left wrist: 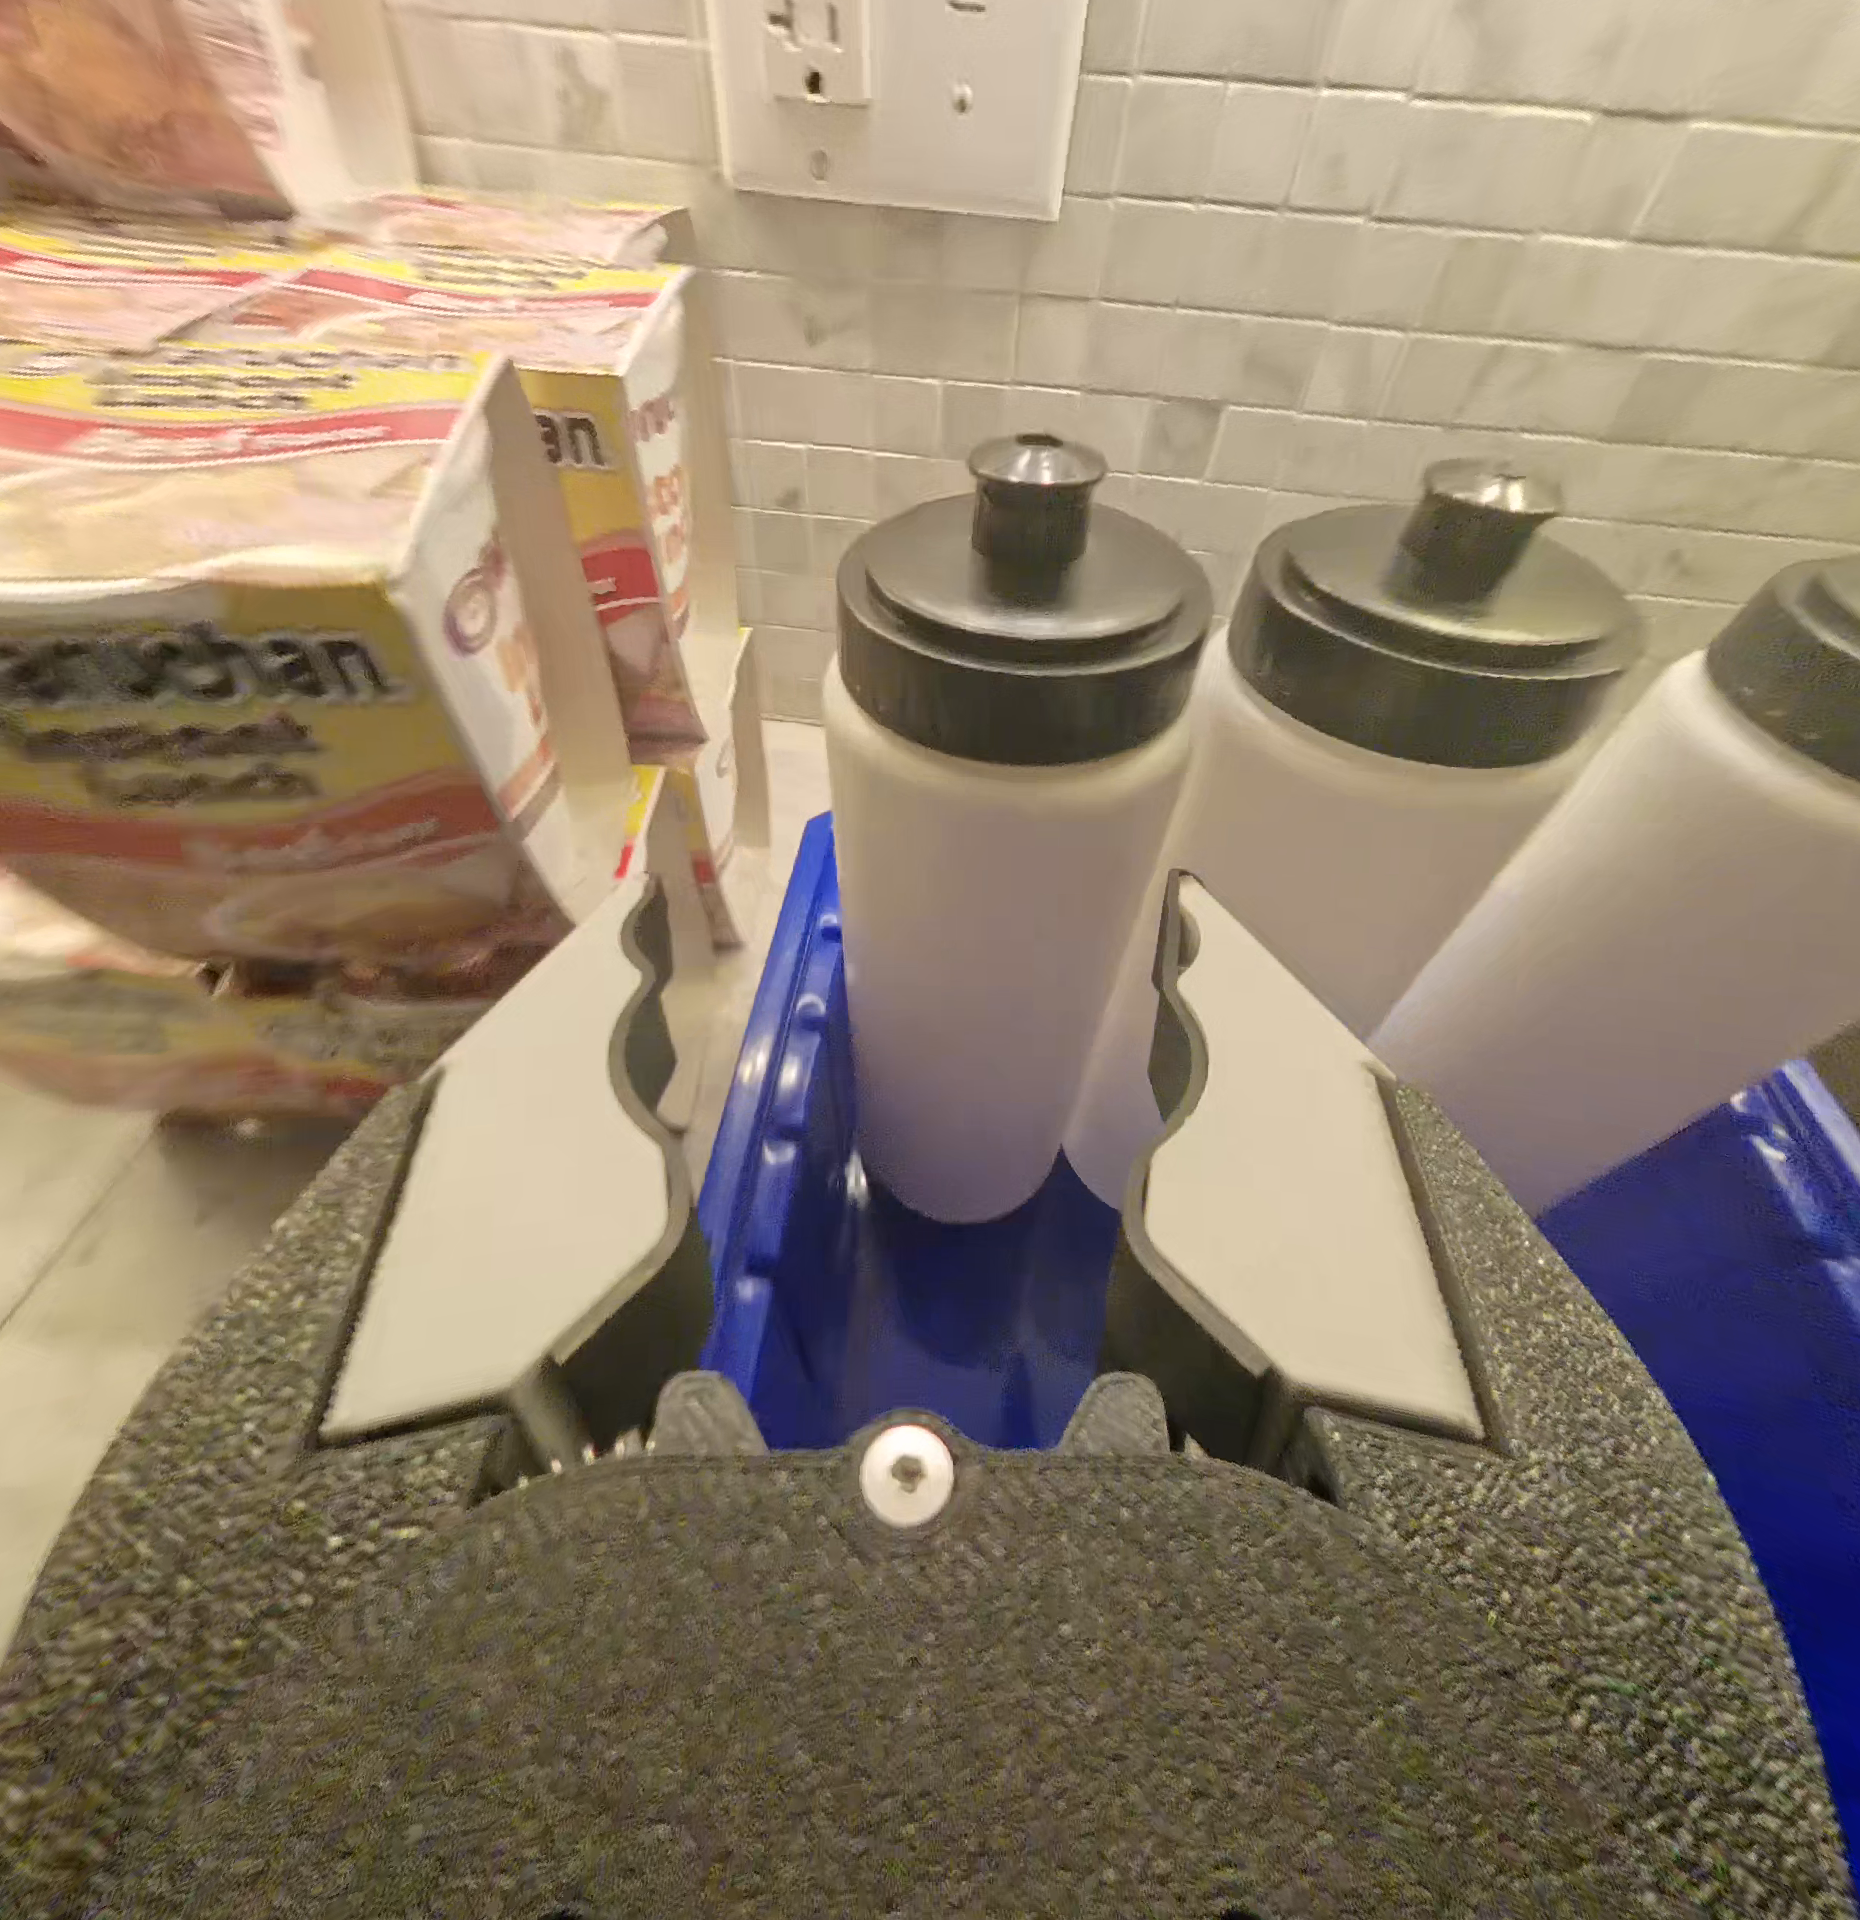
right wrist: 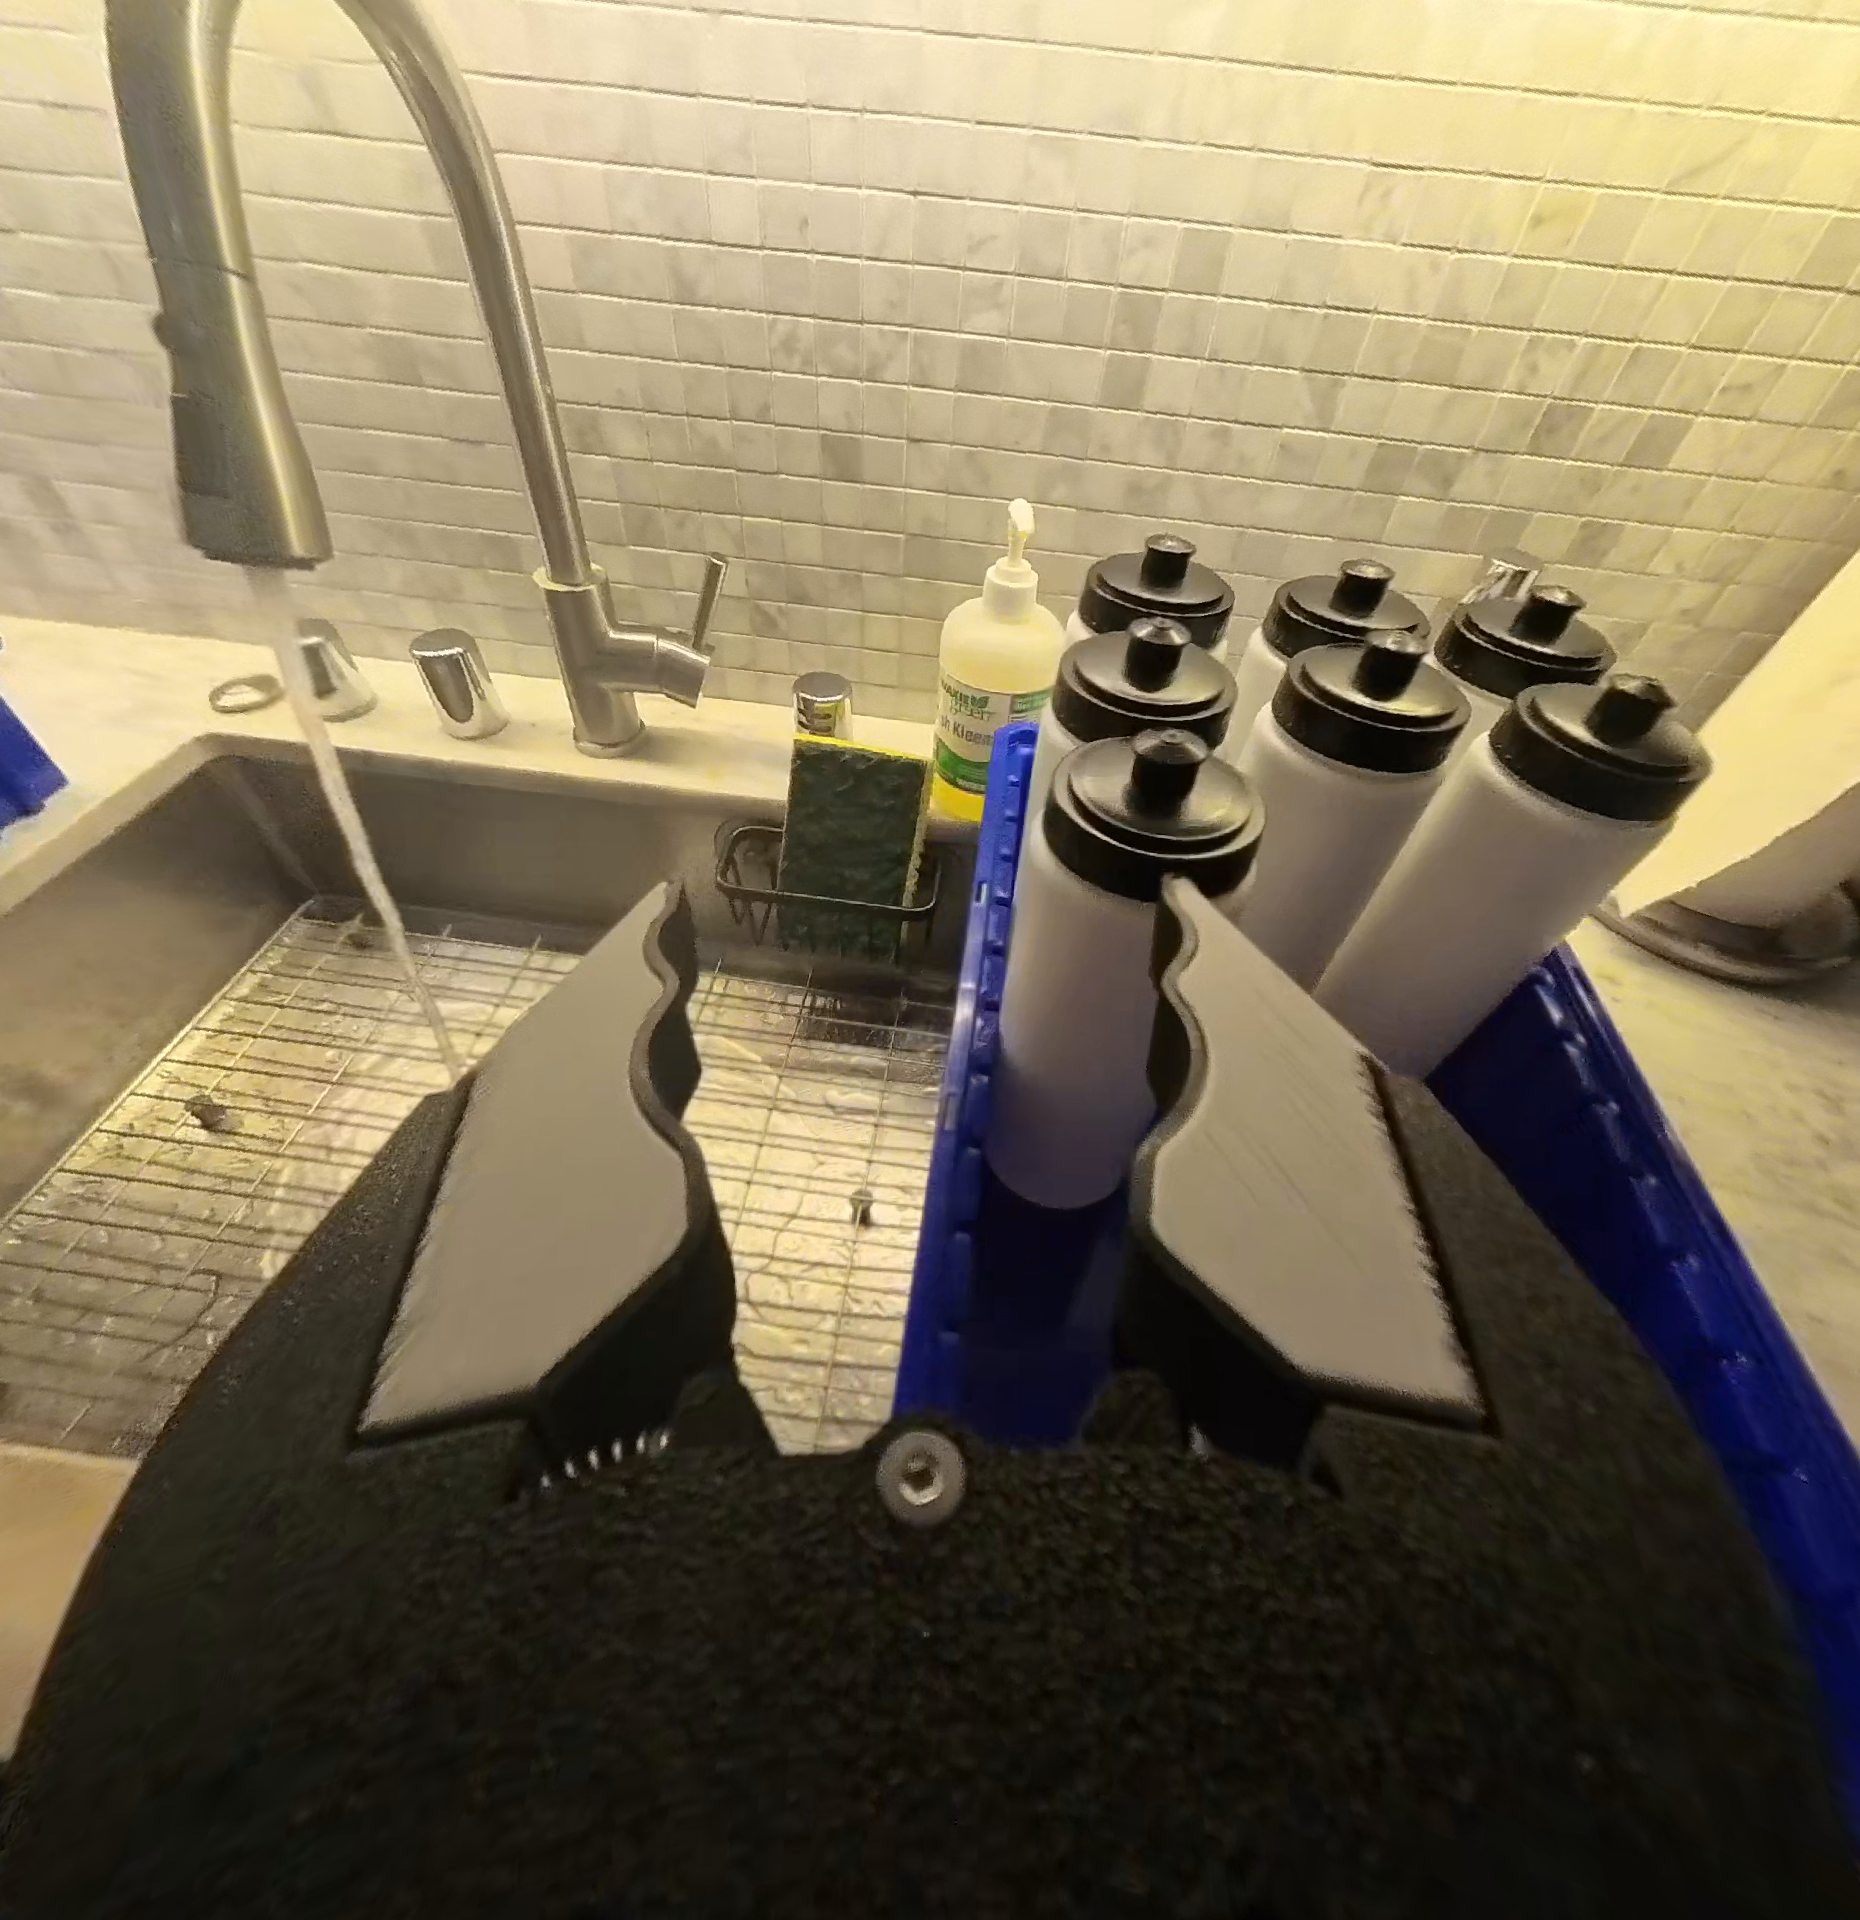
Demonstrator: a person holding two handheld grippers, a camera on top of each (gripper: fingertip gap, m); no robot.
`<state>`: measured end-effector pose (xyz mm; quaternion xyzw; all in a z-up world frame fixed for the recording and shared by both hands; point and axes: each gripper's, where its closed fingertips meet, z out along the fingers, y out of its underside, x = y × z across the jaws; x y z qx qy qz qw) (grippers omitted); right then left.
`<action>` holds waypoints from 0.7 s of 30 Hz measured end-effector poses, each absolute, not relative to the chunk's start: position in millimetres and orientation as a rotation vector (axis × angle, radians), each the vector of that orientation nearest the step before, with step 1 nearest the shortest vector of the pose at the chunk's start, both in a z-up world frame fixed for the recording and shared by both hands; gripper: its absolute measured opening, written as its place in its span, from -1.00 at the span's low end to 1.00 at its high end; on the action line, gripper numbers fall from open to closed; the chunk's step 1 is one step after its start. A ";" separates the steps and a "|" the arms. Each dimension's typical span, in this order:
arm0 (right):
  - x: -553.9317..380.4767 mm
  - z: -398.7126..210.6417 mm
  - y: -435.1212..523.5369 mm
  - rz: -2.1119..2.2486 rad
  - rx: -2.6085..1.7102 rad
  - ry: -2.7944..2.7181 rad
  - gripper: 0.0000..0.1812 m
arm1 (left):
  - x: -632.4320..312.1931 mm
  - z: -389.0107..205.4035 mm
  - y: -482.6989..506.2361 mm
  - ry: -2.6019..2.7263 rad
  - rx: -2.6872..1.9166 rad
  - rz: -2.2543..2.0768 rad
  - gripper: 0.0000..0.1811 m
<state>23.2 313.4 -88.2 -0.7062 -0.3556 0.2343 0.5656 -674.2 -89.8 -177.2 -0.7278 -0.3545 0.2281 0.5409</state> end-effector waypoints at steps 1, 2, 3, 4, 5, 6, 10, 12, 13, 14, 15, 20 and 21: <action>20.6 -87.4 304.7 0.533 -1.667 -0.846 -0.04 | -680.4 -182.1 -82.7 -0.812 -1.747 0.500 0.03; 17.3 -86.6 298.1 0.518 -1.672 -0.857 -0.05 | -683.0 -186.0 -73.7 -0.790 -1.756 0.435 0.03; 15.1 -85.2 290.3 0.507 -1.678 -0.865 -0.06 | -684.6 -188.5 -65.2 -0.765 -1.762 0.389 0.02; 12.9 -85.2 283.9 0.499 -1.689 -0.872 -0.06 | -687.4 -190.2 -59.2 -0.749 -1.769 0.373 0.01; 10.5 -84.8 278.7 0.489 -1.696 -0.877 -0.07 | -689.9 -192.3 -53.7 -0.735 -1.784 0.363 0.01; 8.2 -85.1 274.3 0.482 -1.701 -0.882 -0.08 | -692.1 -195.1 -48.5 -0.728 -1.799 0.348 0.02; -2.6 -86.1 257.1 0.473 -1.709 -0.891 -0.11 | -702.9 -204.7 -35.6 -0.748 -1.818 0.322 0.08; -9.5 -87.9 249.6 0.479 -1.713 -0.897 -0.12 | -709.4 -207.0 -31.3 -0.754 -1.817 0.365 0.10; -13.2 -89.6 247.2 0.485 -1.714 -0.901 -0.12 | -712.7 -208.3 -29.2 -0.758 -1.817 0.391 0.12; -18.1 -91.0 243.9 0.491 -1.715 -0.905 -0.12 | -716.5 -209.2 -28.1 -0.768 -1.815 0.420 0.14; -21.8 -92.1 243.0 0.501 -1.715 -0.912 -0.13 | -719.6 -208.4 -26.9 -0.776 -1.804 0.441 0.13; -47.7 -84.4 234.1 0.555 -1.672 -0.950 -0.14 | -715.8 -197.7 -31.0 -0.764 -1.763 0.518 0.08; -53.8 -80.1 231.9 0.568 -1.653 -0.961 -0.15 | -709.9 -189.4 -34.8 -0.747 -1.751 0.535 0.07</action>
